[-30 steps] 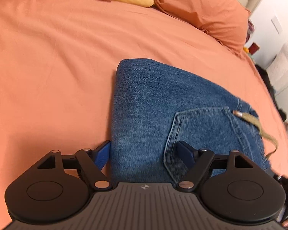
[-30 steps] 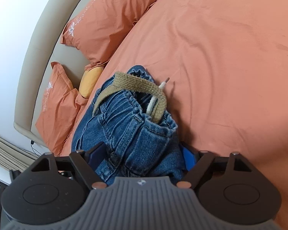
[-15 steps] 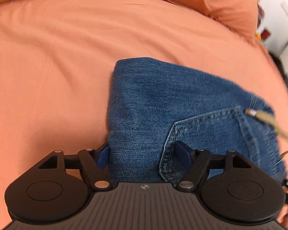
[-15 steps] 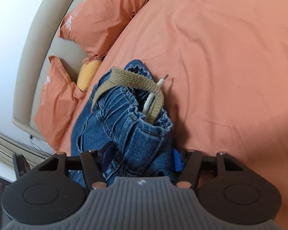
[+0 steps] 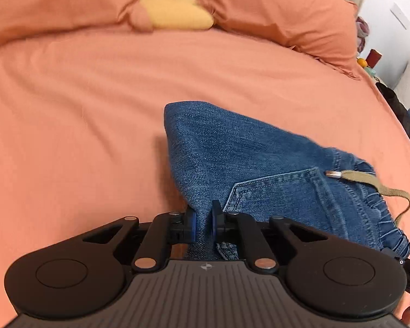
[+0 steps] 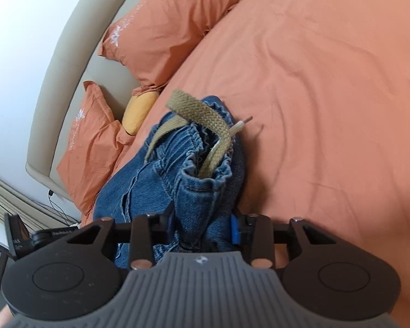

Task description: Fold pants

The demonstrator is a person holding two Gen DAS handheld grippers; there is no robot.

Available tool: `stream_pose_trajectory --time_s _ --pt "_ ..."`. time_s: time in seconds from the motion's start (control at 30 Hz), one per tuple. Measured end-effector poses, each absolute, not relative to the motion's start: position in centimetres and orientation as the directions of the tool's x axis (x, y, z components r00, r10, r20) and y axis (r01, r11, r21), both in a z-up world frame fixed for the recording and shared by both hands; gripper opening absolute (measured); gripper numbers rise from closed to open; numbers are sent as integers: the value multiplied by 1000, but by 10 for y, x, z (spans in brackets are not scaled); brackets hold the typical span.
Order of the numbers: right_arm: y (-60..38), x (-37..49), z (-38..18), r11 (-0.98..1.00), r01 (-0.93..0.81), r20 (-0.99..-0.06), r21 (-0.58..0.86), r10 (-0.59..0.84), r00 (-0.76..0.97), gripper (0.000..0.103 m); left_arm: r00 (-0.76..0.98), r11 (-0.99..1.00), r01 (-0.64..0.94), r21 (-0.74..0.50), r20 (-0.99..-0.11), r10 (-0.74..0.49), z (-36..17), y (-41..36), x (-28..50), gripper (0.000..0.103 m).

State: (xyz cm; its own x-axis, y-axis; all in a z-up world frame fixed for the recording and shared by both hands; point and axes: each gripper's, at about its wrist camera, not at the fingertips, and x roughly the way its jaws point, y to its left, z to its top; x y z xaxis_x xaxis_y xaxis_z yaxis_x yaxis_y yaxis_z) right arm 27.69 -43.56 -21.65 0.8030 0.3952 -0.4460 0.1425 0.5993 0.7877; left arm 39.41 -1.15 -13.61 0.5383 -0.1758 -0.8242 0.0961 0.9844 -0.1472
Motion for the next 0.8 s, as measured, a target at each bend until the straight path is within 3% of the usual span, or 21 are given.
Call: stream_pose_trajectory --time_s 0.37,0.67,0.8 --pt "-370 264 -162 681 13 -424 732 442 790 29 603 989 142 -42 -789 -120 -73 14 367 10" --pt "-241 277 -117 727 -147 -424 671 538 729 29 636 998 62 3 -771 -38 -6 125 328 10" --pt "-180 278 -105 741 -208 -434 638 569 698 28 633 999 36 19 -774 -8 1 176 316 10"
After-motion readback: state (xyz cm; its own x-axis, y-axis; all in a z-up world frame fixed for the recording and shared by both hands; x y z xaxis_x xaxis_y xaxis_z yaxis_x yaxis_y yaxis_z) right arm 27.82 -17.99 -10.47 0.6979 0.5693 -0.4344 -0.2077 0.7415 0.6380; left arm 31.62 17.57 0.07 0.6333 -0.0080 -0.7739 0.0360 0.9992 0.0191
